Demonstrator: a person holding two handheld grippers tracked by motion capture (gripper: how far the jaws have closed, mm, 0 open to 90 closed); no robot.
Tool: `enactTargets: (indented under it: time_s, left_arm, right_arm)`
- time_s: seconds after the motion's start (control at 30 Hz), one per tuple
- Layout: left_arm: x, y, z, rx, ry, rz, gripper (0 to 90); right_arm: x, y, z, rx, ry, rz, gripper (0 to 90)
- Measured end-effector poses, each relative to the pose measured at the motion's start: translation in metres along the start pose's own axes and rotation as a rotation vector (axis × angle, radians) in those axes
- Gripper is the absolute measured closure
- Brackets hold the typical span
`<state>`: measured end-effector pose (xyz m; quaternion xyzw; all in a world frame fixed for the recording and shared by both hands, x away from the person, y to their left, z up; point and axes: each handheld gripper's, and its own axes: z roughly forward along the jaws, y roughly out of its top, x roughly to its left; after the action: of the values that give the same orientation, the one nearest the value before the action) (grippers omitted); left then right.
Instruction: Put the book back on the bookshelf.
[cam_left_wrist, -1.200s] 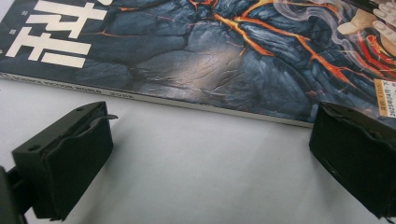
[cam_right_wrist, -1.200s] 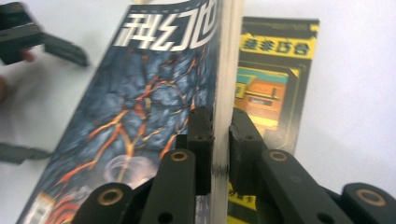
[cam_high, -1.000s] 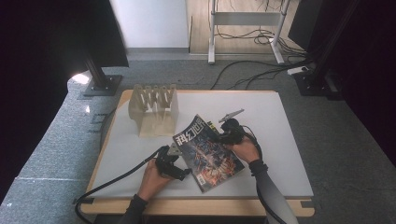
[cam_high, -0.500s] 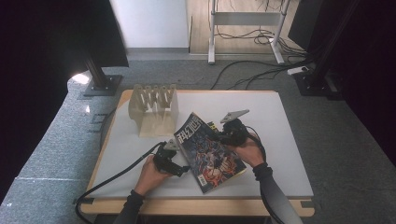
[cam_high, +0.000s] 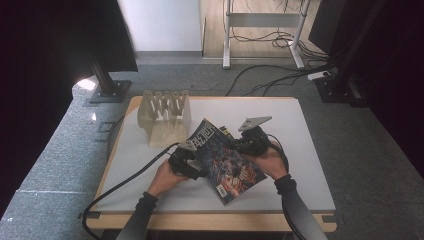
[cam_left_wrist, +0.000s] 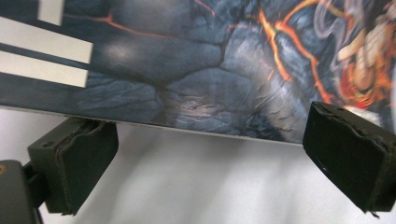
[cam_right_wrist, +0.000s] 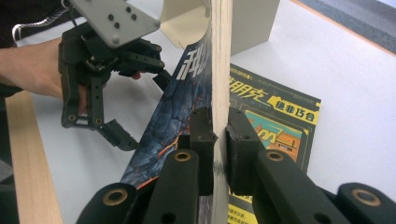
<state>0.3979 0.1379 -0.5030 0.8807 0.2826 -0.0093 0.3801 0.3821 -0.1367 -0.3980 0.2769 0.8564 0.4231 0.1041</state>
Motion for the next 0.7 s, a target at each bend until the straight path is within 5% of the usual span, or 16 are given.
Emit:
enactTargets:
  time_s: [0.37,0.7]
  left_arm:
    - [-0.006,0.028,-0.034,-0.05,0.097,0.055,5.7]
    - [-0.011,0.047,-0.054,-0.091,0.123,0.069,9.4]
  right_arm:
    - [0.0,0.006,-0.015,-0.059,0.03,-0.017,81.3]
    - [0.0,0.007,-0.022,-0.069,0.018,-0.033,81.0]
